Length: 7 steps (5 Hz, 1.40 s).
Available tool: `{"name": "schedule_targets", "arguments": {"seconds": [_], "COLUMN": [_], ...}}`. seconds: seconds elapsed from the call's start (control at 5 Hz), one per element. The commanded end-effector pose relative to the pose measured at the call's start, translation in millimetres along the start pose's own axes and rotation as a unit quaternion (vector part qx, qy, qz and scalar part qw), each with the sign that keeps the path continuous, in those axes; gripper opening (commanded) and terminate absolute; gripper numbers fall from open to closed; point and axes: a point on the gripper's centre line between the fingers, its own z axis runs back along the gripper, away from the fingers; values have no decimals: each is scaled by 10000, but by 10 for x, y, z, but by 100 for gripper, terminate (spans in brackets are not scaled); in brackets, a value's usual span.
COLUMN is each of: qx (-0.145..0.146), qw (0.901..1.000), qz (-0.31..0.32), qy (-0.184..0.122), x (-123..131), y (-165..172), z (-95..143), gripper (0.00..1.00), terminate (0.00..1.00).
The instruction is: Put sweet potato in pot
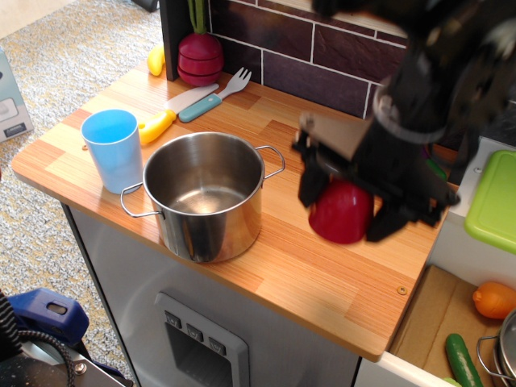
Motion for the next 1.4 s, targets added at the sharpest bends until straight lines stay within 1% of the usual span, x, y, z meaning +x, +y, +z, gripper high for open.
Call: {"name": "schedule_targets", "arguments": {"seconds": [0.0, 0.2, 0.4, 0.6, 0.8, 1.0, 1.2], "qx": [268, 465, 363, 179, 91, 91, 91], "qw": [9986, 9950, 9940, 9931, 9889, 9889, 9889], "qz": [-181, -321, -420, -519, -708, -708, -708], "qy": [-417, -821, -939, -1034, -1304, -1304, -1304], "x": [151, 198, 250, 246, 215, 215, 215], "y": [388, 663, 910, 1083, 1172, 1172, 1172], "z": [331, 266, 184, 78, -46, -46, -46], "gripper": [0, 0, 0, 0, 100, 100, 100], "terminate": [0, 0, 0, 0, 0, 0, 100]}}
